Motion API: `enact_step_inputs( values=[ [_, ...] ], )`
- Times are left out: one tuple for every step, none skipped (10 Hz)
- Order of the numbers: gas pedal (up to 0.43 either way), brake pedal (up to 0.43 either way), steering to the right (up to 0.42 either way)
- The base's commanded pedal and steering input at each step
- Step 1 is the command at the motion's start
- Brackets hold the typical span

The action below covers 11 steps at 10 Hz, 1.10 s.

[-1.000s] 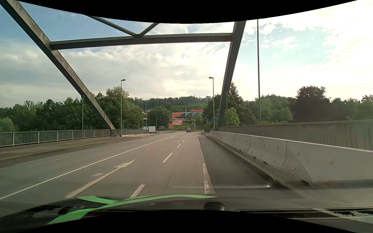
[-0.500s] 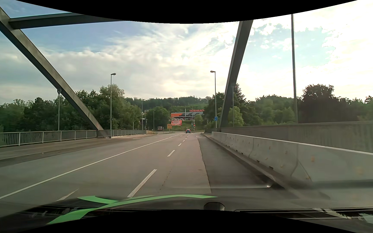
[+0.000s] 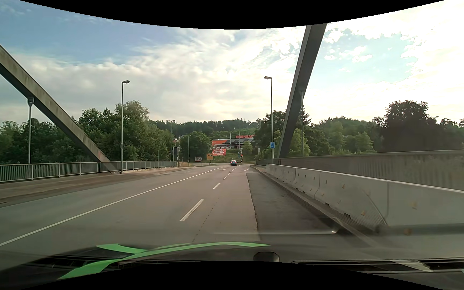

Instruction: Follow the waypoints while adhering to traffic rules and regulations

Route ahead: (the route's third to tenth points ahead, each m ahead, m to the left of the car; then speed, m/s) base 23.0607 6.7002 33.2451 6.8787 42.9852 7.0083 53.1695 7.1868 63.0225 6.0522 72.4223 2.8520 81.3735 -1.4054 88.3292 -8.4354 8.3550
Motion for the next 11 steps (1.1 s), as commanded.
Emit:
enact_step_inputs(
  values=[
    [0.110, 0.000, -0.003],
    [0.110, 0.000, -0.003],
    [0.110, 0.000, -0.003],
    [0.110, 0.000, -0.003],
    [0.110, 0.000, -0.003],
    [0.110, 0.000, -0.003],
    [0.110, 0.000, -0.003],
    [0.110, 0.000, -0.003],
    [0.110, 0.000, -0.003],
    [0.110, 0.000, -0.003],
    [0.110, 0.000, -0.003]
  ],
)
